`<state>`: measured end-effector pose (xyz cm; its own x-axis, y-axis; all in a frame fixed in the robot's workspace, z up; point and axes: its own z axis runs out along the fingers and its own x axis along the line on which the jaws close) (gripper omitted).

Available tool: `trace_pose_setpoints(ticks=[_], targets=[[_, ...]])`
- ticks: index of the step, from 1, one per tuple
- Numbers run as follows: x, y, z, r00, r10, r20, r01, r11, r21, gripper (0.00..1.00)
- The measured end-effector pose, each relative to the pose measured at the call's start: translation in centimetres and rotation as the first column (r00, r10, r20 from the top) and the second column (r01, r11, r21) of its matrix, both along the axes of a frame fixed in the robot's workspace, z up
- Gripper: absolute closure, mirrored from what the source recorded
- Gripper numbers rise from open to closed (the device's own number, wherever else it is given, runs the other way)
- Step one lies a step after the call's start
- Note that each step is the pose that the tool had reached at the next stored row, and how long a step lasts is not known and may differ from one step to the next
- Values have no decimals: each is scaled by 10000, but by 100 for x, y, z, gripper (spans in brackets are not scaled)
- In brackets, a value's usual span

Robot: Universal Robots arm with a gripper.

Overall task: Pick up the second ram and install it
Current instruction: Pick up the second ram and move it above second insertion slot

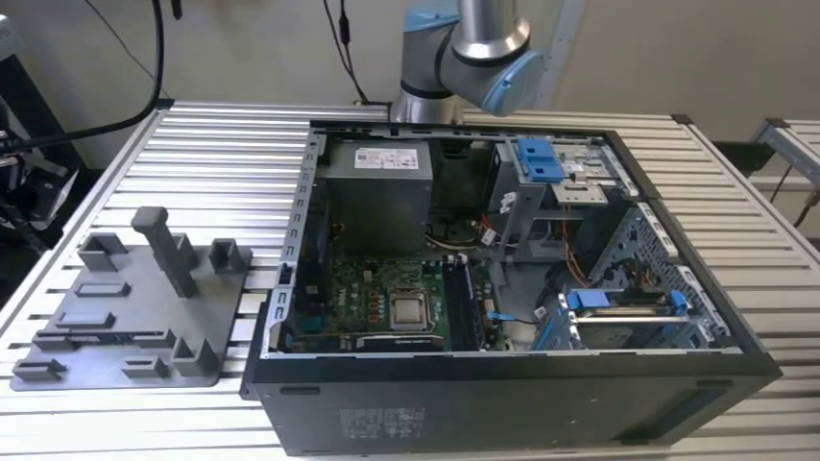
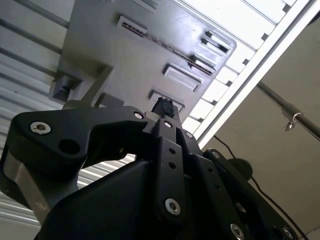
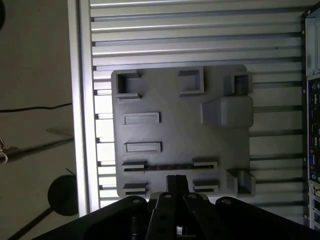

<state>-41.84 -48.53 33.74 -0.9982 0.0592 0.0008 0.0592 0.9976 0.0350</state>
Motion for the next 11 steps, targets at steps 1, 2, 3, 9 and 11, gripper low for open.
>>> trace_pose_setpoints(ticks=[1, 2, 3, 9, 11], targets=[[0, 0, 0, 10000, 22, 0, -22, 10000, 0, 89], [0, 0, 0, 10000, 59, 0, -59, 10000, 0, 89], [0, 0, 0, 9999, 103, -1, -103, 9999, -1, 89], [0, 0, 0, 9990, 439, 2, -439, 9990, 1, 89], [0, 0, 0, 9984, 565, 4, -565, 9984, 0, 89]])
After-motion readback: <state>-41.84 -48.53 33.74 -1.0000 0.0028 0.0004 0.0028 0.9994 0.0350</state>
